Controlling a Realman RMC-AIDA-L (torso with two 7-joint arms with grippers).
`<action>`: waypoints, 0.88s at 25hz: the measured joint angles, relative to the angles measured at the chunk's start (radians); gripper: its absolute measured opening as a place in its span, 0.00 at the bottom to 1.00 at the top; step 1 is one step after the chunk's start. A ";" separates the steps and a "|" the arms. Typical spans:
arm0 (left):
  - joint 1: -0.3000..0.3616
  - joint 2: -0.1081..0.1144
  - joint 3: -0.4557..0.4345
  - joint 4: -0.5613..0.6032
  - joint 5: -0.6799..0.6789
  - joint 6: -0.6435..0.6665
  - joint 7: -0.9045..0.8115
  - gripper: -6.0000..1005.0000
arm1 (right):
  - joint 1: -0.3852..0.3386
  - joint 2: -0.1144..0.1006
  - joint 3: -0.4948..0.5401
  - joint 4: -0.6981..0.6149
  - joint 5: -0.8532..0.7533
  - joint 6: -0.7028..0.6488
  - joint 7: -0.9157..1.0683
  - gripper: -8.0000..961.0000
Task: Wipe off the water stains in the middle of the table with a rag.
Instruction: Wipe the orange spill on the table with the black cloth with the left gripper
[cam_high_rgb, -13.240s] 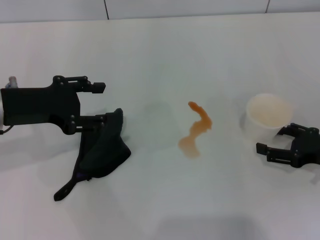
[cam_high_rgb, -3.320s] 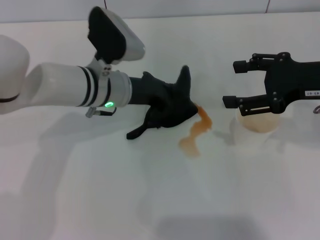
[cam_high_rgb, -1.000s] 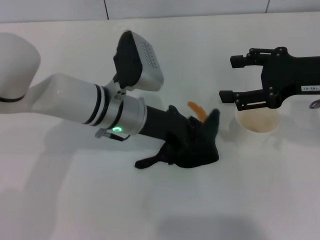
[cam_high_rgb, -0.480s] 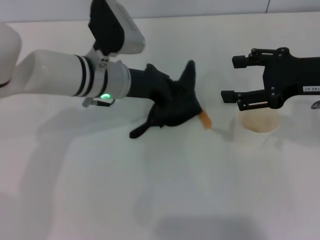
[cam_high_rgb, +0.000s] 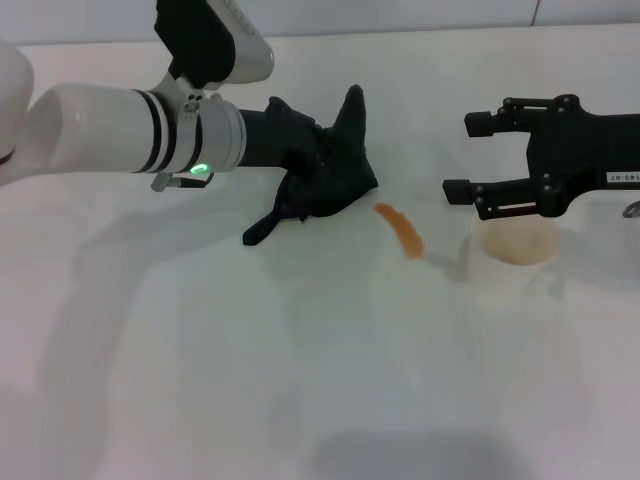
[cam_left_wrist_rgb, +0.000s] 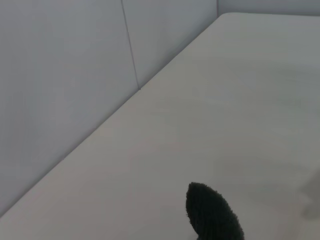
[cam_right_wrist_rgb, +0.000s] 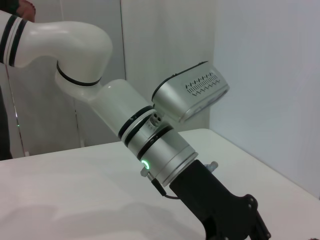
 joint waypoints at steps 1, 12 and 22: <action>-0.002 -0.001 0.001 0.000 0.000 -0.001 0.000 0.09 | 0.001 0.000 0.000 0.000 0.000 0.000 0.000 0.86; -0.041 -0.012 0.107 -0.009 -0.042 -0.002 0.025 0.09 | 0.004 0.000 -0.001 0.002 0.000 -0.006 0.005 0.86; -0.052 -0.013 0.200 -0.012 -0.063 -0.002 0.018 0.09 | 0.001 0.000 0.001 -0.015 0.006 -0.014 0.007 0.86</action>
